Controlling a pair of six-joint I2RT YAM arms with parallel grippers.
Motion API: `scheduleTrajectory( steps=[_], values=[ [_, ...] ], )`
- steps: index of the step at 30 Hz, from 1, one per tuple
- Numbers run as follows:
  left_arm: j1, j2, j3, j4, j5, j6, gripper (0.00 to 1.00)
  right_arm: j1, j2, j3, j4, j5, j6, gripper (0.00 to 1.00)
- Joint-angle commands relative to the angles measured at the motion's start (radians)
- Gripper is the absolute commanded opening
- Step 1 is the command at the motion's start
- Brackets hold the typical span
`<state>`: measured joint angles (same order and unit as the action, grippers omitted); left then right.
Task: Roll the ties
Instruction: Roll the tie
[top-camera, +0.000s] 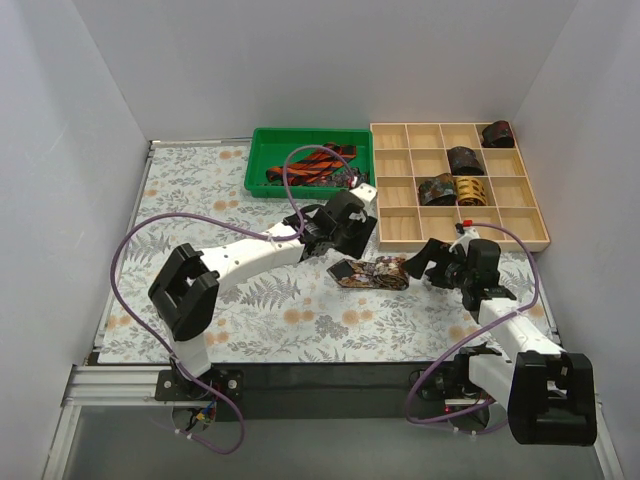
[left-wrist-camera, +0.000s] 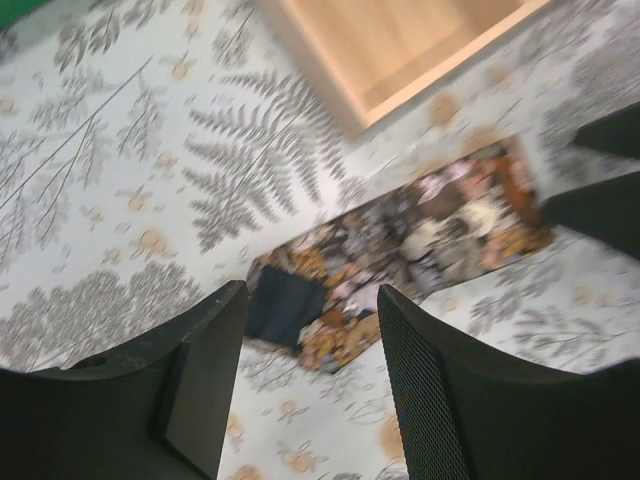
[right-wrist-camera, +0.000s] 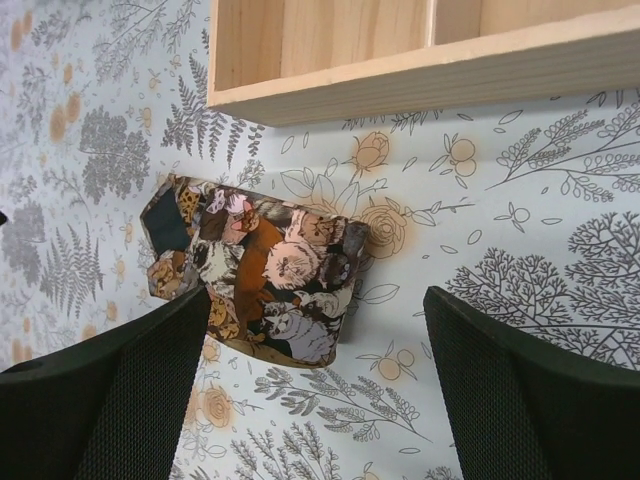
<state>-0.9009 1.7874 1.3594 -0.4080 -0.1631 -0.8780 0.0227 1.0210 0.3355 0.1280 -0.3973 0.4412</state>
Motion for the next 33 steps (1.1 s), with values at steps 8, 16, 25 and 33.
scheduleTrajectory(
  steps=[8,16,25,33],
  values=[
    [-0.012,0.098,0.076,0.169,0.253,-0.196,0.50,-0.053,0.025,-0.087,0.203,-0.127,0.122,0.78],
    [-0.029,0.158,0.004,0.242,0.293,-0.269,0.43,-0.055,0.071,-0.118,0.255,-0.149,0.139,0.79],
    [-0.035,0.168,-0.075,0.285,0.307,-0.300,0.39,-0.055,0.197,-0.135,0.364,-0.215,0.145,0.79],
    [-0.036,0.199,-0.071,0.293,0.315,-0.305,0.38,-0.053,0.304,-0.128,0.415,-0.307,0.133,0.79]
  ],
)
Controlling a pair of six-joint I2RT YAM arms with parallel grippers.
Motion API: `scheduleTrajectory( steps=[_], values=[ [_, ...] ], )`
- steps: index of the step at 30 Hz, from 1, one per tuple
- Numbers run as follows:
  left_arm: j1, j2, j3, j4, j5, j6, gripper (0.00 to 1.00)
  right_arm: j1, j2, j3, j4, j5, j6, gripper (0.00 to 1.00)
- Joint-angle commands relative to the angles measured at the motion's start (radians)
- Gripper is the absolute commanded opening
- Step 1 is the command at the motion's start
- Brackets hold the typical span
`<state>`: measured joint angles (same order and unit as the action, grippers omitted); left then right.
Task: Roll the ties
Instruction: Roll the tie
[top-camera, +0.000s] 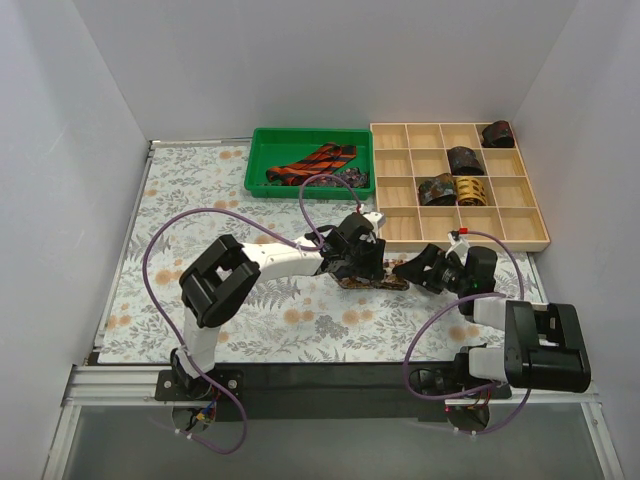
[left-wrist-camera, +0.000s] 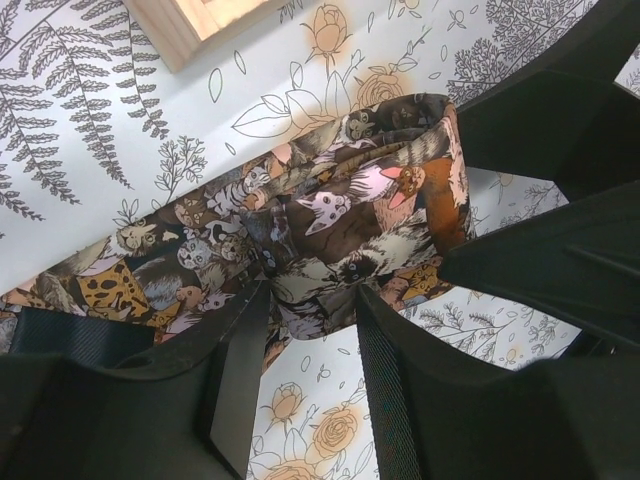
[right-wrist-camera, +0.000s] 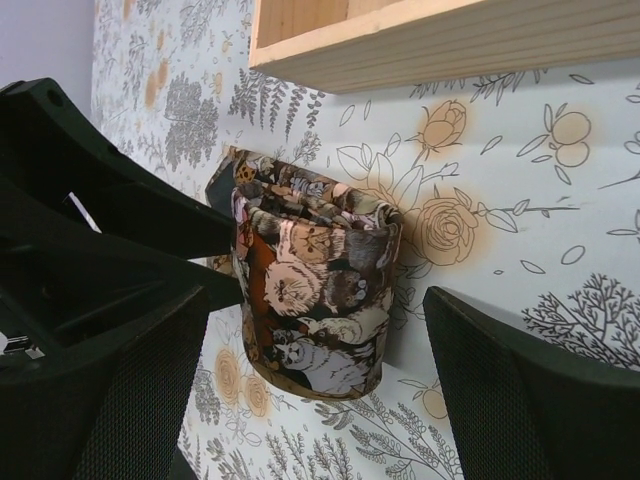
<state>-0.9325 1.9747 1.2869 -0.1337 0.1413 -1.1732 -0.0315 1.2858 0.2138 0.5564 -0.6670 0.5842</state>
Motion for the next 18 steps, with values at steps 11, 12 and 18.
scheduleTrajectory(
  steps=[11,12,18],
  values=[
    [-0.003,0.033,-0.001,0.026,0.032,-0.013,0.34,0.016,0.176,0.004,0.102,-0.059,0.016,0.73],
    [-0.003,0.035,-0.003,0.026,0.030,-0.016,0.34,0.019,0.184,0.009,0.105,-0.057,0.016,0.72],
    [-0.005,0.047,0.012,0.028,0.032,-0.011,0.33,0.030,0.242,0.022,0.117,-0.049,0.013,0.62]
  ],
)
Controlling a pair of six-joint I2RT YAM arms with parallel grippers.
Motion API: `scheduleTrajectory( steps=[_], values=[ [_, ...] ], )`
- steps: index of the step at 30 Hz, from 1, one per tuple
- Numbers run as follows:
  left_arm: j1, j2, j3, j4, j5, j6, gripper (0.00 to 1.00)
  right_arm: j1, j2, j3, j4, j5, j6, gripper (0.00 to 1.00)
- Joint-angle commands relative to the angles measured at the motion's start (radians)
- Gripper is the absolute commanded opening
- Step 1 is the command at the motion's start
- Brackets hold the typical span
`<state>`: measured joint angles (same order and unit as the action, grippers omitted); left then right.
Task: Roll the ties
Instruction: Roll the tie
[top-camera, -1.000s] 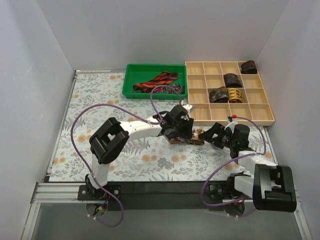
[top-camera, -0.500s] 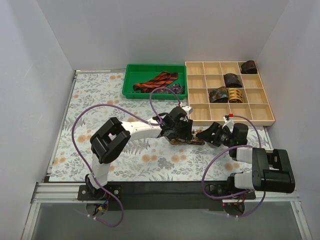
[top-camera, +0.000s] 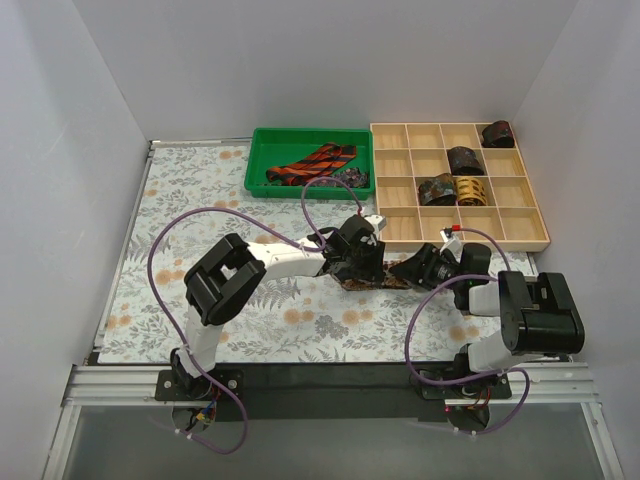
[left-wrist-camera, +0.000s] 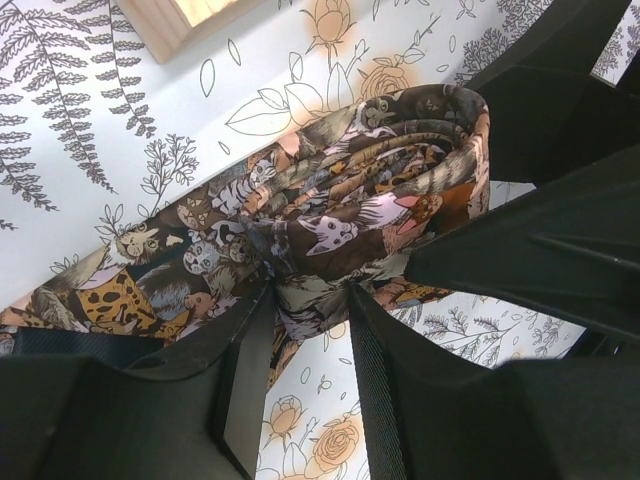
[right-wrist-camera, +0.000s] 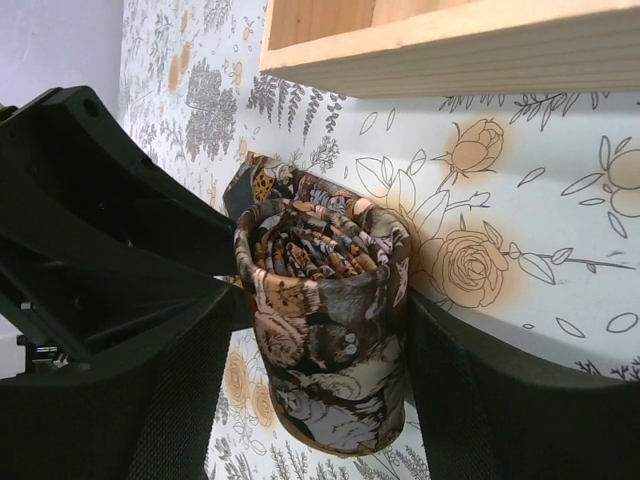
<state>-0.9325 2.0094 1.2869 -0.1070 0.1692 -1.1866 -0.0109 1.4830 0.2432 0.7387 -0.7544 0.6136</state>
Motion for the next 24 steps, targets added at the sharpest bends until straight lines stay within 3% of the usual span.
scheduleTrajectory(
  steps=[1,4,5,7,10,14,19,24],
  values=[
    [-0.003,0.014,0.017,0.000,0.007,0.004,0.33,0.009,0.052,-0.007,-0.064,0.038,-0.015,0.61],
    [-0.003,0.015,0.019,0.000,0.013,0.007,0.33,0.009,0.054,-0.001,-0.062,0.036,-0.014,0.50],
    [-0.005,0.015,0.020,0.001,0.018,0.005,0.33,0.008,0.050,0.004,-0.064,0.038,-0.017,0.42],
    [-0.003,0.014,0.014,0.000,0.019,0.008,0.33,0.009,0.034,0.008,-0.065,0.036,-0.023,0.40],
    [-0.005,-0.001,0.002,0.001,0.015,0.013,0.34,0.009,0.013,0.027,-0.084,0.026,-0.046,0.26],
    [-0.003,-0.066,-0.027,-0.005,-0.026,0.038,0.40,0.009,-0.024,0.103,-0.313,0.068,-0.152,0.03],
    [0.029,-0.208,-0.089,-0.080,-0.118,0.102,0.49,0.037,-0.076,0.287,-0.658,0.206,-0.374,0.01],
    [0.112,-0.430,-0.175,-0.190,-0.198,0.215,0.59,0.103,-0.067,0.465,-0.990,0.461,-0.526,0.01]
  ],
)
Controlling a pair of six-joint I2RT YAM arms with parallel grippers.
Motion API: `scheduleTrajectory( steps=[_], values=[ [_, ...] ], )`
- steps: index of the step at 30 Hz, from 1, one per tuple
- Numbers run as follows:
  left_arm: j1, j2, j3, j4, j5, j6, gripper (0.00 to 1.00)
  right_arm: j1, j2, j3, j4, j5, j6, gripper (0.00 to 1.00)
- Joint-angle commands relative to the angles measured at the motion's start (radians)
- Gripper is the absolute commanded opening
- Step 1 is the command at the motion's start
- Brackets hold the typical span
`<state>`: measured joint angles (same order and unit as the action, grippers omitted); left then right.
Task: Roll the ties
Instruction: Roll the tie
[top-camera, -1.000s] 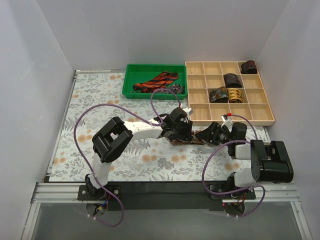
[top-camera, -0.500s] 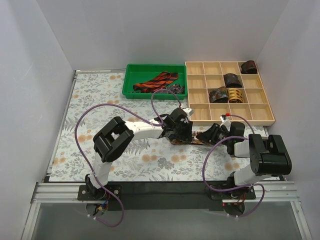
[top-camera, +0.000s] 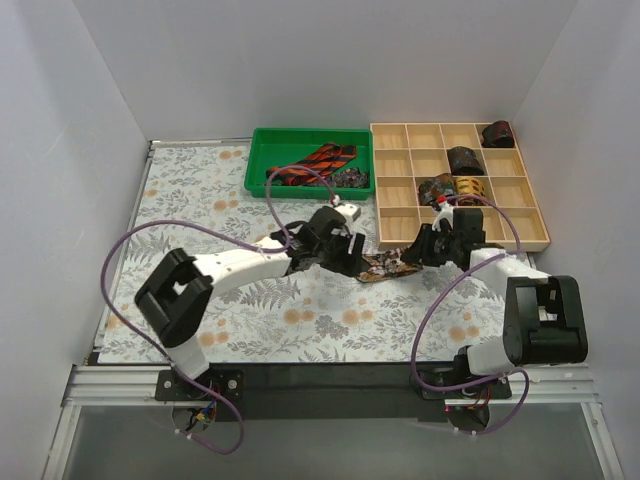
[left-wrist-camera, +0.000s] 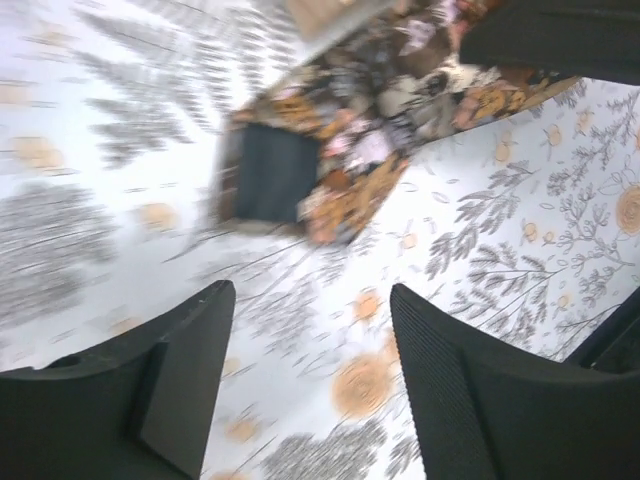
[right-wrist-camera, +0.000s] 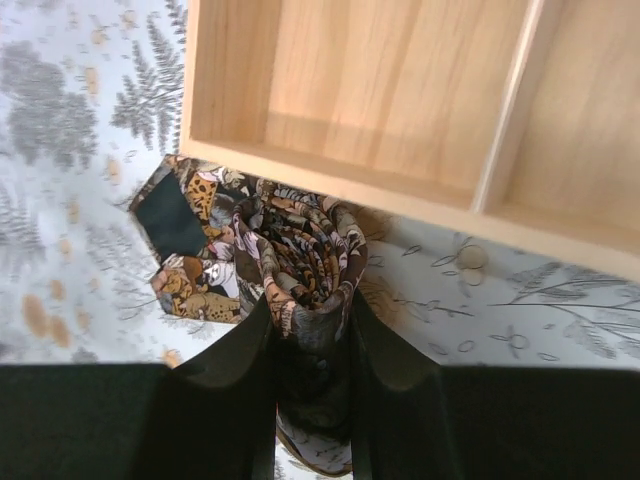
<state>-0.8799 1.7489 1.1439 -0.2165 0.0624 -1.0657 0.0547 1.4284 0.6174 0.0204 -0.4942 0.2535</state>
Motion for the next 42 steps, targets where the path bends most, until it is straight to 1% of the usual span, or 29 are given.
scheduleTrajectory(
  steps=[1,2,3,4,5,7,8,10,11,13,14,15,16,17,19,20,23,28,31,33,34,37,38,39,42],
  values=[
    [0.097,-0.199,-0.044,-0.101,-0.104,0.113,0.61,0.056,-0.002,0.116,-0.299,0.247,-0.186,0.01],
    [0.119,-0.228,-0.067,-0.121,-0.111,0.130,0.63,0.097,0.007,0.170,-0.359,0.341,-0.219,0.01],
    [0.140,-0.288,-0.078,-0.164,-0.114,0.169,0.64,0.118,0.016,0.194,-0.387,0.389,-0.233,0.01],
    [0.181,-0.314,-0.087,-0.182,-0.116,0.190,0.64,0.143,0.042,0.224,-0.411,0.438,-0.246,0.01],
    [0.200,-0.345,-0.108,-0.199,-0.127,0.211,0.64,0.190,0.058,0.275,-0.469,0.542,-0.276,0.01],
    [0.251,-0.425,-0.125,-0.251,-0.142,0.274,0.65,0.243,0.107,0.333,-0.554,0.652,-0.295,0.01],
    [0.266,-0.446,-0.131,-0.270,-0.163,0.292,0.66,0.290,0.122,0.384,-0.579,0.760,-0.301,0.01],
    [0.303,-0.514,-0.157,-0.303,-0.200,0.350,0.66,0.330,0.168,0.427,-0.646,0.854,-0.306,0.01],
    [0.311,-0.535,-0.174,-0.302,-0.255,0.364,0.66,0.367,0.182,0.447,-0.663,0.943,-0.303,0.01],
    [0.337,-0.592,-0.229,-0.281,-0.301,0.384,0.66,0.405,0.217,0.490,-0.707,1.020,-0.290,0.01],
    [0.343,-0.607,-0.251,-0.271,-0.321,0.388,0.66,0.446,0.230,0.502,-0.724,1.099,-0.281,0.01],
    [0.346,-0.620,-0.272,-0.249,-0.369,0.383,0.66,0.467,0.240,0.515,-0.738,1.135,-0.275,0.01],
    [0.354,-0.630,-0.312,-0.236,-0.377,0.378,0.66,0.490,0.263,0.536,-0.766,1.169,-0.263,0.01],
    [0.361,-0.644,-0.326,-0.228,-0.375,0.366,0.65,0.531,0.276,0.547,-0.783,1.239,-0.260,0.01],
    [0.386,-0.644,-0.340,-0.218,-0.355,0.360,0.65,0.575,0.317,0.577,-0.822,1.304,-0.220,0.01],
    [0.392,-0.638,-0.342,-0.218,-0.357,0.365,0.65,0.624,0.329,0.579,-0.845,1.359,-0.198,0.01],
    [0.398,-0.637,-0.343,-0.224,-0.386,0.369,0.65,0.704,0.388,0.573,-0.875,1.399,-0.148,0.01],
    [0.404,-0.644,-0.349,-0.219,-0.392,0.372,0.65,0.801,0.484,0.522,-0.873,1.405,-0.073,0.01],
    [0.407,-0.643,-0.352,-0.219,-0.398,0.372,0.65,0.846,0.485,0.478,-0.840,1.407,-0.039,0.01],
    [0.407,-0.641,-0.352,-0.218,-0.392,0.374,0.65,0.859,0.468,0.437,-0.811,1.363,-0.042,0.02],
    [0.409,-0.641,-0.352,-0.218,-0.392,0.372,0.65,0.864,0.443,0.420,-0.772,1.347,-0.049,0.04],
    [0.409,-0.643,-0.354,-0.216,-0.397,0.371,0.65,0.870,0.385,0.371,-0.716,1.294,-0.069,0.20],
    [0.409,-0.644,-0.354,-0.216,-0.397,0.369,0.65,0.876,0.373,0.366,-0.712,1.281,-0.071,0.27],
    [0.409,-0.644,-0.355,-0.213,-0.392,0.369,0.65,0.878,0.359,0.363,-0.711,1.275,-0.071,0.28],
    [0.409,-0.641,-0.354,-0.208,-0.382,0.368,0.65,0.882,0.302,0.355,-0.692,1.214,-0.077,0.38]
  ],
)
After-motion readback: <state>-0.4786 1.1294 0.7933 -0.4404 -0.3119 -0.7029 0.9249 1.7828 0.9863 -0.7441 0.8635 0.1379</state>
